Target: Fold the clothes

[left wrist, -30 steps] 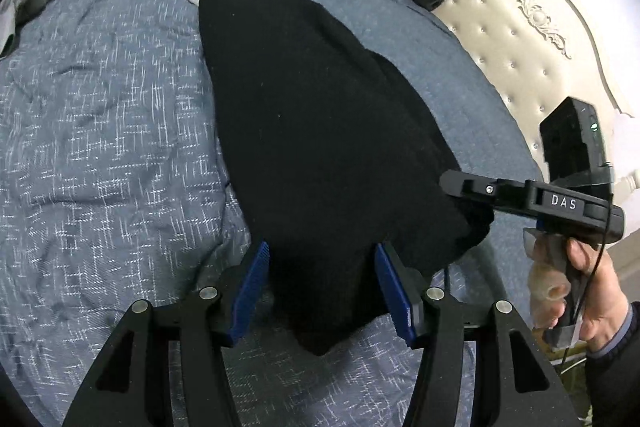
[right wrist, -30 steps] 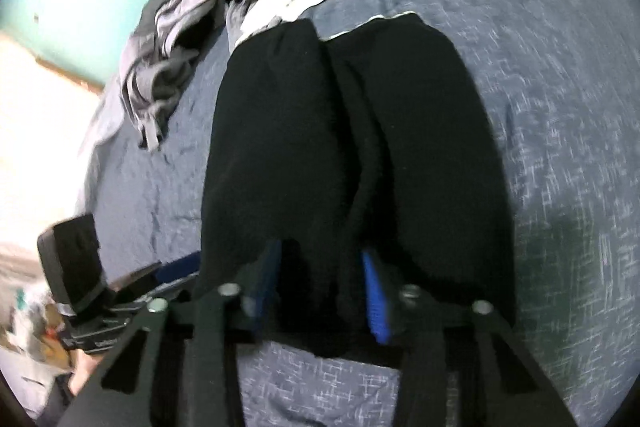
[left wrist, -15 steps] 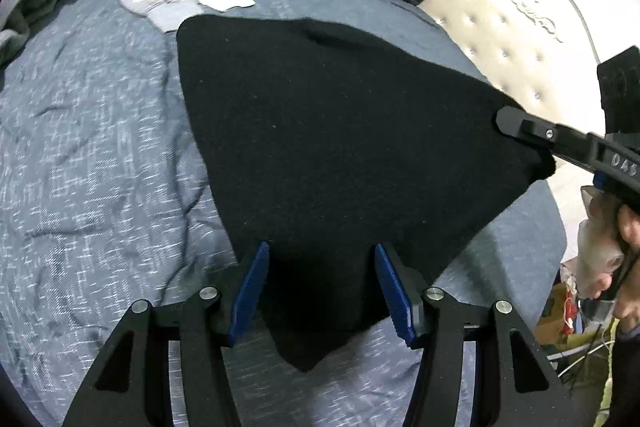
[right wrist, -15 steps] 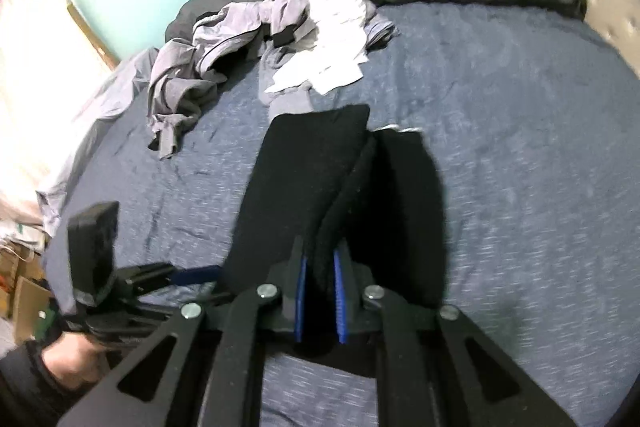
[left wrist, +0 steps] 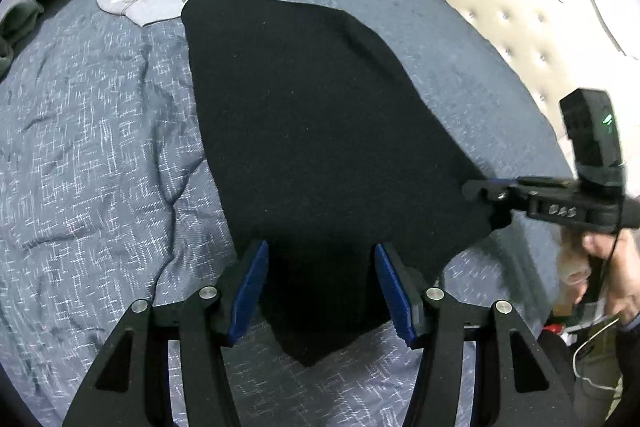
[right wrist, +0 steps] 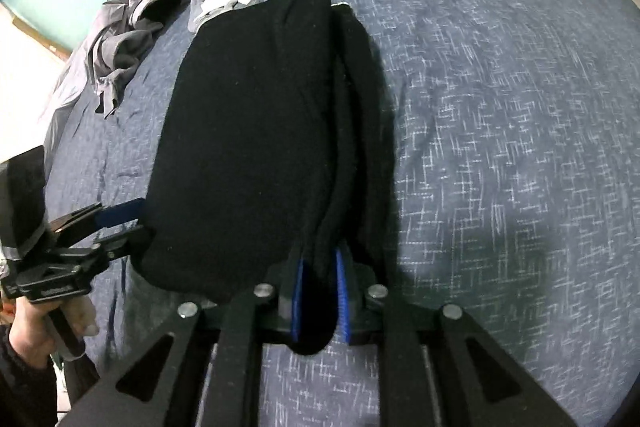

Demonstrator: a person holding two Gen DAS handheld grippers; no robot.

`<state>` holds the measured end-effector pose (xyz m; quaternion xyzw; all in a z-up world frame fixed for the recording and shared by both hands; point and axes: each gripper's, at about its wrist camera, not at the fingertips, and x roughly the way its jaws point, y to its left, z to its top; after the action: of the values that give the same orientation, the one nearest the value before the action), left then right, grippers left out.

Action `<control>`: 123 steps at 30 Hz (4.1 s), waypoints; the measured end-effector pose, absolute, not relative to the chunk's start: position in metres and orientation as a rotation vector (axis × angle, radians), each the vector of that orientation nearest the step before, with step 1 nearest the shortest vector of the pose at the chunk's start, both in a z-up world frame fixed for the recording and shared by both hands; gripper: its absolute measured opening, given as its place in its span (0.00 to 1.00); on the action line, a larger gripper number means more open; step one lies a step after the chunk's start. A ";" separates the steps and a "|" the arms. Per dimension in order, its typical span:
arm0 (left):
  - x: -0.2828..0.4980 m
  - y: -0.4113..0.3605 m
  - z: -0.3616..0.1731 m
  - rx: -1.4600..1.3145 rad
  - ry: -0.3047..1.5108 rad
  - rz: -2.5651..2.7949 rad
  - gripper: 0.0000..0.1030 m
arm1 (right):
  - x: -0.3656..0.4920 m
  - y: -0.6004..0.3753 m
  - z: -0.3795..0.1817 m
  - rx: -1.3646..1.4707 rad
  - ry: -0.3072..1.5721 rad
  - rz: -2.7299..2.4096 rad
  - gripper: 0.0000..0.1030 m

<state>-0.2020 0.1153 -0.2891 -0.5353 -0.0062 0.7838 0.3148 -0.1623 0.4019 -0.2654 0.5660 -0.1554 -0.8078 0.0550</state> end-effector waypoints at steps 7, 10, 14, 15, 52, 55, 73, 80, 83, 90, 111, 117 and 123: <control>-0.206 0.119 -0.292 -1.425 -0.020 2.084 0.57 | -0.159 0.408 -0.230 1.596 -0.496 -2.565 0.18; -0.206 0.121 -0.296 -1.431 -0.021 2.093 0.57 | -0.166 0.386 -0.230 1.599 -0.406 -2.531 0.18; -0.205 0.123 -0.296 -1.434 -0.014 2.102 0.57 | -0.173 0.360 -0.251 1.701 -0.276 -2.470 0.18; -0.205 0.119 -0.294 -1.434 -0.037 2.097 0.57 | -0.174 0.357 -0.259 1.738 -0.259 -2.461 0.18; -0.237 0.084 -0.311 -1.644 -0.375 1.947 0.69 | -0.194 0.430 -0.274 1.871 -0.467 -2.263 0.52; -0.233 0.085 -0.317 -1.674 -0.408 1.927 0.76 | -0.192 0.427 -0.289 1.901 -0.501 -2.200 0.61; -0.224 0.096 -0.321 -1.599 -0.425 1.960 0.65 | -0.195 0.406 -0.321 1.833 -0.606 -2.169 0.41; -0.220 0.093 -0.319 -1.569 -0.409 1.968 0.63 | -0.198 0.399 -0.326 1.806 -0.609 -2.154 0.40; -0.220 0.089 -0.327 -1.576 -0.422 1.952 0.65 | -0.199 0.399 -0.329 1.802 -0.654 -2.151 0.42; -0.216 0.104 -0.311 -1.529 -0.318 2.002 0.57 | -0.195 0.386 -0.312 1.739 -0.502 -2.234 0.24; -0.213 0.157 -0.188 -1.230 -0.172 2.100 0.46 | -0.193 0.439 -0.197 1.459 -0.432 -2.385 0.19; -0.227 0.202 -0.161 -1.171 -0.130 2.092 0.46 | -0.194 0.466 -0.159 1.400 -0.410 -2.455 0.19; -0.236 0.256 -0.125 -1.097 -0.081 2.085 0.46 | -0.190 0.510 -0.118 1.345 -0.392 -2.545 0.19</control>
<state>-0.2356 0.2558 -0.1248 -0.4301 -0.0318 0.8174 0.3819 -0.1905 0.5102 -0.1180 0.4596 -0.1341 -0.8700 0.1178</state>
